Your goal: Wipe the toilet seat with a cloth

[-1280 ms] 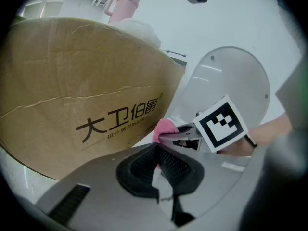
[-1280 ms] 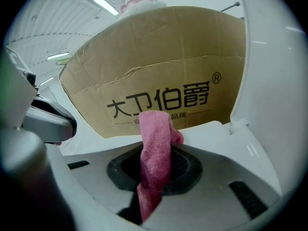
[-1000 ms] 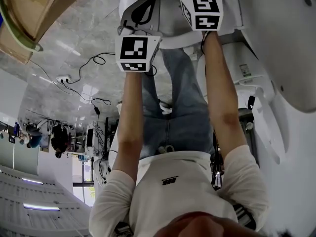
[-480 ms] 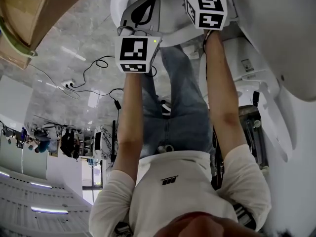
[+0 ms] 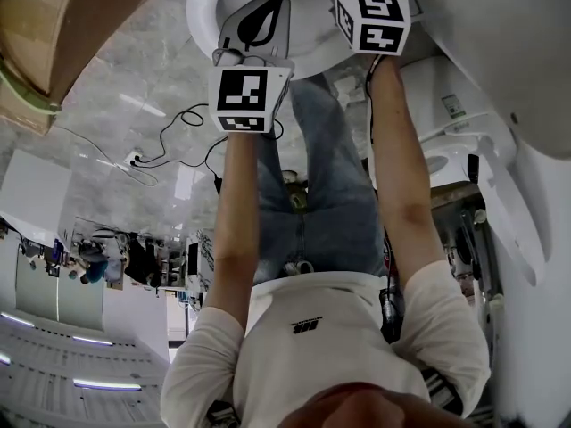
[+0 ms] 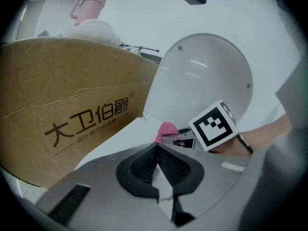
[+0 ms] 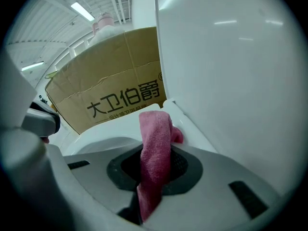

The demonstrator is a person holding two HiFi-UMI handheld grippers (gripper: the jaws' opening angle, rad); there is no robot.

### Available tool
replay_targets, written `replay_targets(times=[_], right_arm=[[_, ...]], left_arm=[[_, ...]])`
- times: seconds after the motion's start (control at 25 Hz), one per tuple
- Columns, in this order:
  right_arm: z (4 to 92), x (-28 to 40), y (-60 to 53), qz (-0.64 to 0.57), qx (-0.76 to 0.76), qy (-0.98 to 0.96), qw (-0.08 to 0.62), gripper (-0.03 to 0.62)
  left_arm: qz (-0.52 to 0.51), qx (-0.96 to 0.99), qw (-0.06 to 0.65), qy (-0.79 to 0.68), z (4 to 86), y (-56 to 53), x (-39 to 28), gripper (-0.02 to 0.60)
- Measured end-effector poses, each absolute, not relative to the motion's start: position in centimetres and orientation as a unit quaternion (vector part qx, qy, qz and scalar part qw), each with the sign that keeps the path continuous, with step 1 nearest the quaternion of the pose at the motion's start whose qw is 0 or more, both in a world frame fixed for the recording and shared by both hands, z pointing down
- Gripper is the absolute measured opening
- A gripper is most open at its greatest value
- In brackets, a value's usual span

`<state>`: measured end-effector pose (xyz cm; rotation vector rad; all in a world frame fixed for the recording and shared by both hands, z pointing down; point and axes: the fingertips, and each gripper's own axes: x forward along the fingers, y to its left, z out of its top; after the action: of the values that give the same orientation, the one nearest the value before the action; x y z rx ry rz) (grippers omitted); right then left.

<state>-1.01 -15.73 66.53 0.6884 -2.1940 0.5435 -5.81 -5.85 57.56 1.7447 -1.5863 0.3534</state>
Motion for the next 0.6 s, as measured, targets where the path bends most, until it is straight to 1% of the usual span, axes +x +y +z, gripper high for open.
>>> replay_targets(times=[0.6], right_arm=[[66.7,4.9,-13.8,0.241,0.327,-0.832,0.376,0.046]], left_arm=[[0.159,0.714,0.363,-0.577,57.4,-5.3,-2.6,0.011]])
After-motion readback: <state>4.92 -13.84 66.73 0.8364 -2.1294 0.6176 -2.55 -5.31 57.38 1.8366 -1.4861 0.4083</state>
